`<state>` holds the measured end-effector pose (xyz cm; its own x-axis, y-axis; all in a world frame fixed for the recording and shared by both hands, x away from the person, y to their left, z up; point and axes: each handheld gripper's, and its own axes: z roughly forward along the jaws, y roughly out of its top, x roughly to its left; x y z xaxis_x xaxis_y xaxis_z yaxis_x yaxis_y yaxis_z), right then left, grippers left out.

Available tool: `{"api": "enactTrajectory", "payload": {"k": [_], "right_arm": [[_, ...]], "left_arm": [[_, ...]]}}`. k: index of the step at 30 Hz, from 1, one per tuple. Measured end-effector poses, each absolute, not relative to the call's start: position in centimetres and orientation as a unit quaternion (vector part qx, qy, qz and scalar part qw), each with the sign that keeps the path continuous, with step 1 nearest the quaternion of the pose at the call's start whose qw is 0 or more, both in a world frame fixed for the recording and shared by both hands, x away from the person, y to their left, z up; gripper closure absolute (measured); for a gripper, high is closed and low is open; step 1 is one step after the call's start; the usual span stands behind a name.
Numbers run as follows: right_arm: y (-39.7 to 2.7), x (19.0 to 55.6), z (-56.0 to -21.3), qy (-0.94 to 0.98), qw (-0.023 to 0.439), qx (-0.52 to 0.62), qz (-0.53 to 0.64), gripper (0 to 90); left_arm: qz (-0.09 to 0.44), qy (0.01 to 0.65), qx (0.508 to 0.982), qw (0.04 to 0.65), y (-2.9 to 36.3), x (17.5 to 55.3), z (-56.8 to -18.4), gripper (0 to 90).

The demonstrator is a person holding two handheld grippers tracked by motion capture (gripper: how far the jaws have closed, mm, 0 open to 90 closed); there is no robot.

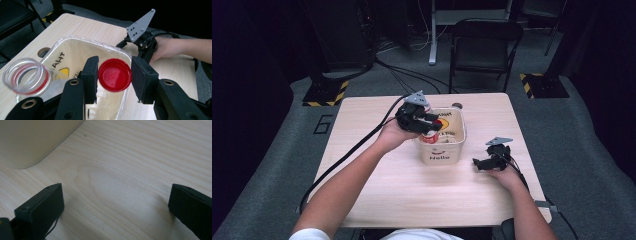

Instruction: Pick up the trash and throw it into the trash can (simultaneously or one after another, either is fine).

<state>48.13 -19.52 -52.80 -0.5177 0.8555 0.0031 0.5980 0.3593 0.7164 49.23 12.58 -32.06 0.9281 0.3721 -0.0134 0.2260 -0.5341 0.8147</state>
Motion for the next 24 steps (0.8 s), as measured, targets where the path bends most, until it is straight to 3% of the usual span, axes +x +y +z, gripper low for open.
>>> {"api": "enactTrajectory", "payload": {"k": [24], "right_arm": [[-19.5, 48.1, -52.8, 0.805, 0.189, 0.449, 0.338, 0.0]], "left_arm": [[0.085, 0.199, 0.872, 0.439, 9.1, 51.2, -35.8, 58.5]]}}
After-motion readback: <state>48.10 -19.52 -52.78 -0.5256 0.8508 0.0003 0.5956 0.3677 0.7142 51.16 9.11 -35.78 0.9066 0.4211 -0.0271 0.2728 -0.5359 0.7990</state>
